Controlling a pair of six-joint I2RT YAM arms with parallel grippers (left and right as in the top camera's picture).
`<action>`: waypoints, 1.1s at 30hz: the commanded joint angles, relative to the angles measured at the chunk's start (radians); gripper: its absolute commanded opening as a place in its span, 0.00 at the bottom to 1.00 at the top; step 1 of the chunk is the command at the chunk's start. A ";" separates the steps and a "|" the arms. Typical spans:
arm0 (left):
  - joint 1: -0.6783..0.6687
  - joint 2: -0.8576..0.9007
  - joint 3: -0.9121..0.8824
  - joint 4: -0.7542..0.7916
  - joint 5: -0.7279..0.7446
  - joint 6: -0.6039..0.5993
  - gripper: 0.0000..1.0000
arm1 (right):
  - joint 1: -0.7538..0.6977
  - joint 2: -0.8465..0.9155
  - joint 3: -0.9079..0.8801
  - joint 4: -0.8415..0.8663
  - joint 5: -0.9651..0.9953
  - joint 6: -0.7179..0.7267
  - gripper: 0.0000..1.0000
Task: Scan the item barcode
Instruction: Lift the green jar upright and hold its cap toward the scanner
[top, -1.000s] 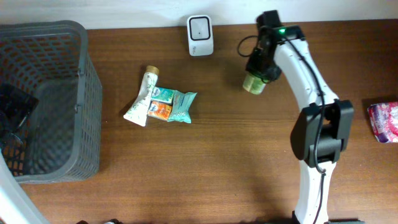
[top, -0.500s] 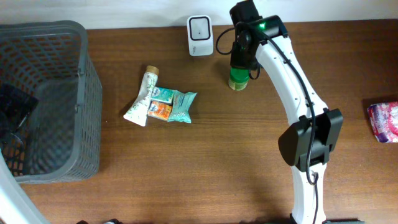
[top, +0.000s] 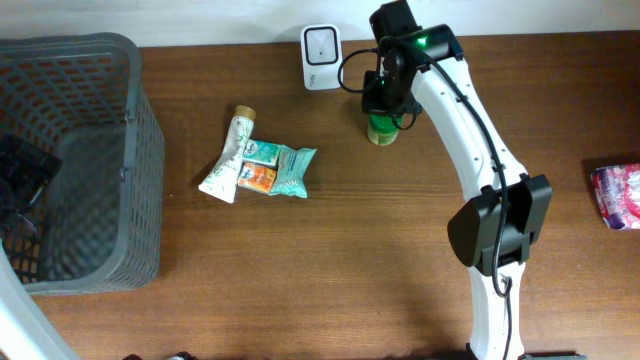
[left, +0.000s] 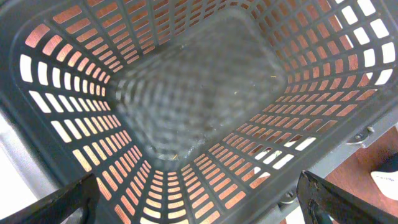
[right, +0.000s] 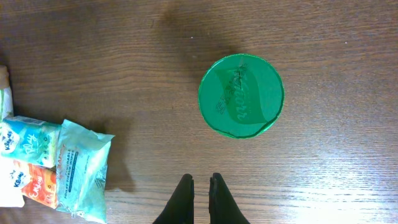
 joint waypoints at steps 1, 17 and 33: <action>0.006 0.000 0.002 -0.002 0.000 -0.003 0.99 | -0.003 -0.016 0.020 -0.001 0.000 0.003 0.04; 0.006 0.000 0.002 -0.002 0.000 -0.003 0.99 | -0.003 -0.011 0.014 0.082 0.189 0.003 0.99; 0.006 0.000 0.002 -0.002 0.000 -0.003 0.99 | -0.055 0.198 0.013 0.161 -0.007 -0.329 0.99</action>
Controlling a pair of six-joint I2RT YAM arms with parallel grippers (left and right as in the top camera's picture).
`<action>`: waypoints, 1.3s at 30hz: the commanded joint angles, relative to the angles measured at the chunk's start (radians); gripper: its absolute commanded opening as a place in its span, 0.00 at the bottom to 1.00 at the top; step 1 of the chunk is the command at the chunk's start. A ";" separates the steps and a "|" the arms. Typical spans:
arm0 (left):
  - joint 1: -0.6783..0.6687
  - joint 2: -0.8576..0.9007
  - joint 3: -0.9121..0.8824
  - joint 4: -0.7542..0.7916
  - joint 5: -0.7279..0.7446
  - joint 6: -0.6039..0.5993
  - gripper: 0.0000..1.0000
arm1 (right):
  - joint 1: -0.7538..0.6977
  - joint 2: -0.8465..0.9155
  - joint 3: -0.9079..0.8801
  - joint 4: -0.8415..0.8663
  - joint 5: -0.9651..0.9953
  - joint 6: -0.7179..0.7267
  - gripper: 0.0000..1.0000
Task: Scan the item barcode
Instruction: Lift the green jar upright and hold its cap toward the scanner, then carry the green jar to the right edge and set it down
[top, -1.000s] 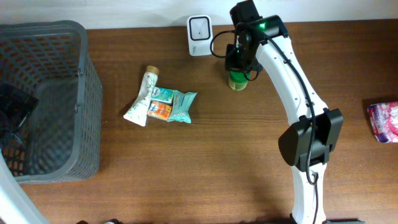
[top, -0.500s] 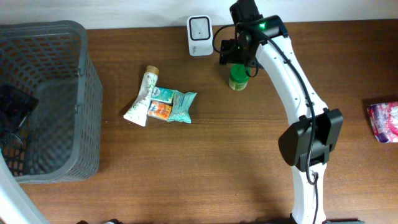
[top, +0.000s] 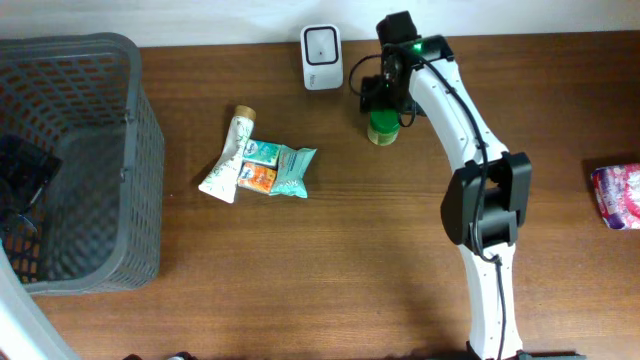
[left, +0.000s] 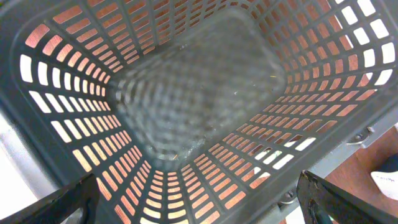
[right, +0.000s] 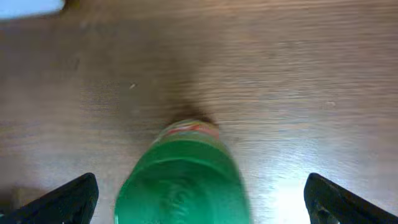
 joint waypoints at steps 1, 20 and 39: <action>0.006 0.000 0.002 -0.001 0.000 -0.003 0.99 | 0.002 0.027 0.011 -0.001 -0.082 -0.282 0.98; 0.006 0.000 0.002 -0.002 0.000 -0.003 0.99 | -0.020 0.026 0.081 0.044 -0.312 -0.222 0.55; 0.006 0.000 0.002 -0.002 0.000 -0.003 0.99 | 0.127 0.150 0.163 0.946 -0.011 -0.127 0.50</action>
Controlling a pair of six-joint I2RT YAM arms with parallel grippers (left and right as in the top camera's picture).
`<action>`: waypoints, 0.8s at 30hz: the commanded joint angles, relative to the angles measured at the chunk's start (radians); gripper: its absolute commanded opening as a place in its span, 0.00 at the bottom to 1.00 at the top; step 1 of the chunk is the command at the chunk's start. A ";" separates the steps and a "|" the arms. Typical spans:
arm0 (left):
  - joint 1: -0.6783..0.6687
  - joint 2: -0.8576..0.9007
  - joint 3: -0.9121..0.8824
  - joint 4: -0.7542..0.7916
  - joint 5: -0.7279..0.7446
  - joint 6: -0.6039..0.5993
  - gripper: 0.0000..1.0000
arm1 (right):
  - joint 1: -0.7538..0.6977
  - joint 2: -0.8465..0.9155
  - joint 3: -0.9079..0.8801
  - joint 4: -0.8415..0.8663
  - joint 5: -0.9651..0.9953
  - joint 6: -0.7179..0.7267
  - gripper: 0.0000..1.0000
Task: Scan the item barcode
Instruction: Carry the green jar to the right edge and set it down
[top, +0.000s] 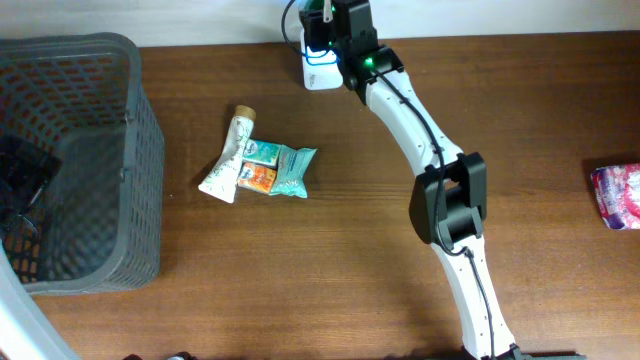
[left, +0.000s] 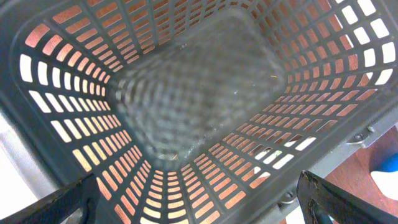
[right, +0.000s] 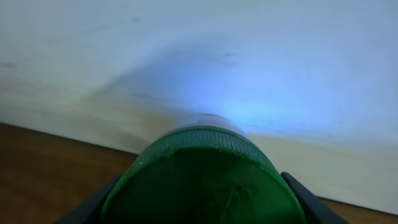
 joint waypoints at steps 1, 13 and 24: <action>0.006 0.000 0.002 -0.002 0.000 -0.003 0.99 | -0.002 -0.017 0.003 0.030 0.023 0.000 0.50; 0.006 0.000 0.002 -0.002 0.000 -0.003 0.99 | -0.531 -0.297 -0.002 -0.923 0.023 0.079 0.57; 0.006 0.000 0.002 -0.002 0.000 -0.003 0.99 | -0.928 -0.283 -0.297 -0.974 0.022 0.075 0.99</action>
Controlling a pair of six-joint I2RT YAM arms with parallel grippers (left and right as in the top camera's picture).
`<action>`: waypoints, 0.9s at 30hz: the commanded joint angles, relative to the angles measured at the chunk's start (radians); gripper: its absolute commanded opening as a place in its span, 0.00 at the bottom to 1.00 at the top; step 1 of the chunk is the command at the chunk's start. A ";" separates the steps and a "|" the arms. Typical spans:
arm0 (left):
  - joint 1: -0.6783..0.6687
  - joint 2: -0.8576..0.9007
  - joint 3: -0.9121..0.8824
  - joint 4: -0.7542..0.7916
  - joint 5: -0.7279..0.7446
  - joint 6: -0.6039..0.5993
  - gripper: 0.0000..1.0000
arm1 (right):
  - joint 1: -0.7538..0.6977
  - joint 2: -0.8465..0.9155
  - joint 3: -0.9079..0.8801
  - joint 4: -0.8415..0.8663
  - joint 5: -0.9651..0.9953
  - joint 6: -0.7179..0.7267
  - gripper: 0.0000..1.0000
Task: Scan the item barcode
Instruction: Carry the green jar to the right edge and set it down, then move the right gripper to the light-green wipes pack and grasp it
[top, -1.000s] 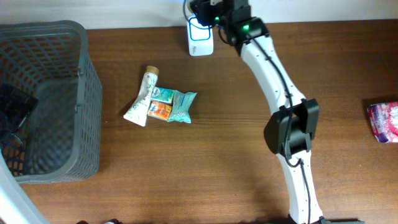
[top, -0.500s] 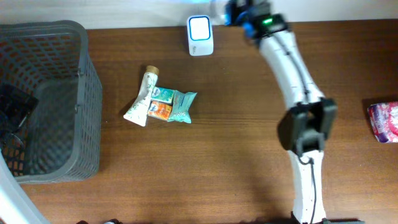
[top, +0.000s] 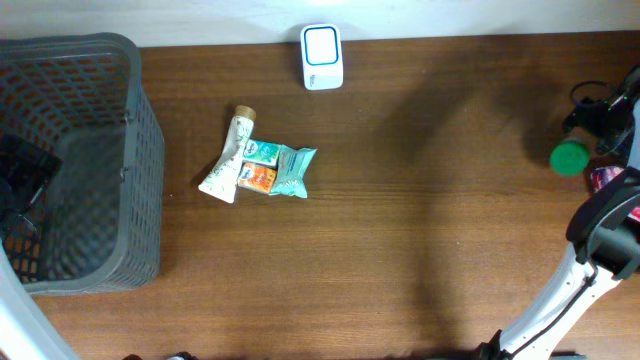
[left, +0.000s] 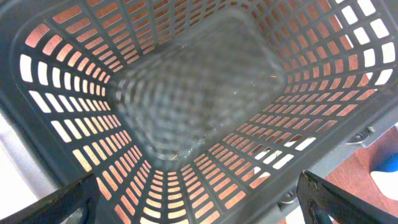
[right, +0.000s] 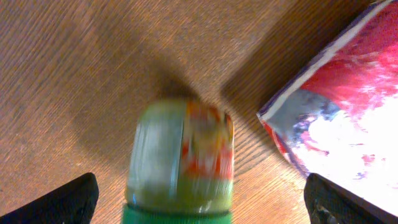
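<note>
A jar with a green lid (top: 568, 158) is at the table's far right, beside a red and white packet (right: 348, 93). In the right wrist view the jar (right: 180, 155), blurred, seems to stand on the wood. My right gripper (right: 199, 186) is open above it, fingers wide on either side and touching neither. The white scanner (top: 322, 45) stands at the back edge, far to the left of the jar. My left gripper (left: 199, 186) is open inside the grey basket (left: 323, 155), holding nothing.
A white tube and several small snack packets (top: 258, 168) lie in a heap left of centre. The tall grey basket (top: 120, 150) fills the left end. The right arm's base rises from the front right.
My right gripper was shut on the jar at the scanner; now it is open at the table's far right with the jar between its fingers beside the red packet. The left arm has not moved.
My right gripper was shut above the jar, which stood right of the scanner. Then it was open around the jar. Then it held the jar up at the scanner's lit face. Now the jar is at the far right, released.
</note>
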 joint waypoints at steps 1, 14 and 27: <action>0.006 0.000 0.002 -0.001 0.000 -0.003 0.99 | 0.003 -0.018 -0.002 -0.004 -0.003 -0.002 0.99; 0.006 0.000 0.002 -0.002 0.000 -0.003 0.99 | 0.479 -0.182 0.011 -0.196 -0.527 -0.167 0.18; 0.006 0.000 0.002 -0.001 0.000 -0.003 0.99 | 0.901 -0.146 -0.003 -0.140 -0.122 0.503 0.04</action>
